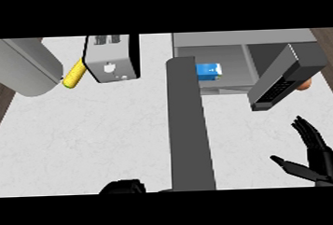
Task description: Pick up the milk, place it into the microwave and close the microwave
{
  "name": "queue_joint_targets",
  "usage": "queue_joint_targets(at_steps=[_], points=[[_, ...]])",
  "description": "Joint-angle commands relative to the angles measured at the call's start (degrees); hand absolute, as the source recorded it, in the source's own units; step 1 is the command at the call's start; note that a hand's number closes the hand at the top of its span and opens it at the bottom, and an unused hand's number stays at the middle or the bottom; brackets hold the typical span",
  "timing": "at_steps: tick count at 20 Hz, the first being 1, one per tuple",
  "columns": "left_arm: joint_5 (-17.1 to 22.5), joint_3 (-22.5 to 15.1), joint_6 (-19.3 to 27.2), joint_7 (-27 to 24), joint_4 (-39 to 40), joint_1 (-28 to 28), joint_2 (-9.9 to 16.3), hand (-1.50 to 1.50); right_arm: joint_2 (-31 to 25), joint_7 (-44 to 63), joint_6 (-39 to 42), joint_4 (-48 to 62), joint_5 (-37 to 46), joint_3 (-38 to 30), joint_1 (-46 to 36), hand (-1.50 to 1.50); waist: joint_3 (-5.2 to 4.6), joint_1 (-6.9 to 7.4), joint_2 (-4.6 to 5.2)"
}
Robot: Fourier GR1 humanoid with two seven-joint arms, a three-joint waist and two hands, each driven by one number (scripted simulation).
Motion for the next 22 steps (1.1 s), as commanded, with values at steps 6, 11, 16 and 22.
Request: queue_joint_targets(at_steps=[6,11,16,22], points=[[-5.2,2.9,7.1,4.1,13.1,-15.9,-8.3,1.5,-5.4,-4.6,8.7,-0.3,-4.0,-2.5,4.2,-1.5,0.06,0.21,0.16],[-7.8,-1.1,-1.0,11.0,17.8,-21.7,-5.3,1.5,-8.7,-3.3,13.0,-2.2,-4.5,-1.5,6.0,-1.5,0.14,-0.86,0.25],[-8.5,-8.7,-2.0,15.2,28.2,-27.0,-8.5,1.5,-7.0,-3.2,12.6,-2.8,-5.8,-1.1,5.3,-1.5,0.14,-1.25,0.45],[-3.5,-17.8,2.7,11.6,36.3,-32.4,-8.5,1.5,-9.7,-2.7,16.9,-6.3,-8.3,-1.1,6.5,-1.5,-0.02,-1.92,0.38]])
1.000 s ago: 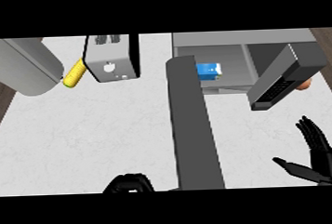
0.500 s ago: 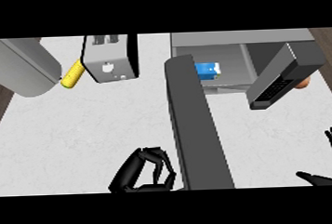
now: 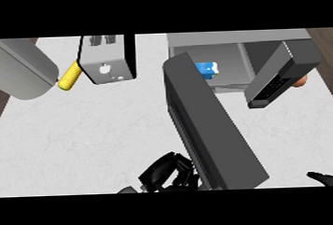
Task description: Pick up the milk, place it into the microwave and close the microwave
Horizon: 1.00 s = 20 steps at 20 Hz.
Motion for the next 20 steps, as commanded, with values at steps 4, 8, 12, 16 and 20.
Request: queue_joint_targets(at_steps=[4,8,12,16,20], points=[[8.1,-14.3,9.5,-3.1,5.5,-7.0,-0.2,1.5,0.8,-6.1,7.1,-2.3,0.2,2.6,-0.6,-1.5,-0.1,-1.37,0.35],[14.4,-15.5,13.0,-4.8,4.7,-11.1,-0.2,1.5,-0.6,-3.5,10.9,-4.5,-1.4,3.9,-2.1,-1.5,-0.14,-2.78,0.65],[19.4,-19.0,18.7,-2.7,3.7,-14.1,-0.1,-1.5,0.7,-2.0,8.7,-8.7,-2.1,5.3,-1.8,-1.5,-0.26,-4.73,0.59],[23.2,-19.1,22.8,-4.6,5.4,-16.5,-0.1,-1.5,0.5,0.2,9.7,-12.0,-3.9,6.2,-2.1,-1.5,-0.35,-6.27,0.75],[25.9,-19.7,26.3,-2.8,4.9,-21.9,-0.1,1.5,0.3,2.5,9.7,-14.6,-4.5,7.7,-3.0,-1.5,-0.3,-8.45,0.97]])
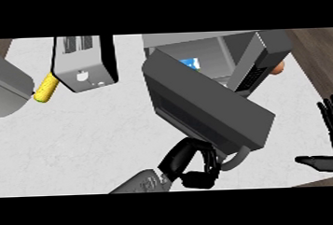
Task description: Pick up the milk, place it into the microwave and close the microwave
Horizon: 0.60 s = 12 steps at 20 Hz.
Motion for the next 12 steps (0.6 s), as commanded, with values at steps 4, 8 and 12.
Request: queue_joint_targets(at_steps=[4,8,12], points=[[6.5,0.0,4.4,0.5,0.6,-8.1,-1.3,1.5,-0.3,-0.2,6.1,-4.3,-2.0,2.1,-1.0,-1.5,-0.08,-4.13,0.59],[6.8,1.7,7.1,-2.5,1.8,-13.4,-1.3,1.5,-1.4,1.9,7.0,-6.5,-2.7,3.4,-2.6,-1.5,-0.05,-5.74,1.06],[9.5,2.9,8.8,-1.6,3.3,-18.1,-1.3,1.5,-2.9,4.2,7.0,-7.7,-3.5,3.7,-4.2,-1.5,0.16,-7.23,1.67]])
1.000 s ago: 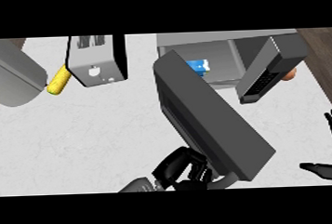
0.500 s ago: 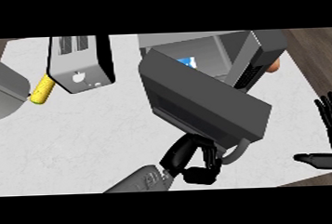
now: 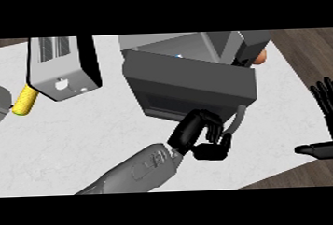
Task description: Pick up the milk, place it into the microwave and close the microwave
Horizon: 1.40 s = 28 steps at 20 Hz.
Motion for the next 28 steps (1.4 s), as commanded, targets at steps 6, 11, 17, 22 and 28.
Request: queue_joint_targets(at_steps=[6,11,17,22,28], points=[[5.0,3.1,3.6,-0.3,4.2,-9.9,-0.3,1.5,-1.8,0.3,4.7,-3.1,-2.7,0.4,-3.3,-1.5,0.29,-4.32,1.32],[7.1,4.4,4.0,0.3,7.3,-14.6,-0.4,1.5,-1.8,2.7,6.7,-5.2,-4.5,1.8,-5.4,-1.5,0.37,-5.48,1.8],[9.5,6.0,4.8,-0.1,10.3,-18.6,-0.3,1.5,-3.1,4.9,8.2,-6.5,-6.7,2.0,-7.1,-1.5,0.49,-7.95,2.82],[10.9,6.9,5.1,-0.2,12.8,-21.6,-0.3,1.5,-3.0,6.5,10.6,-8.0,-8.1,3.5,-8.9,-1.5,0.68,-8.3,3.62],[12.4,7.1,6.6,-0.6,14.0,-22.9,-0.3,1.5,-4.0,9.3,14.1,-10.5,-9.9,5.7,-10.2,-1.5,0.71,-9.61,3.9]])
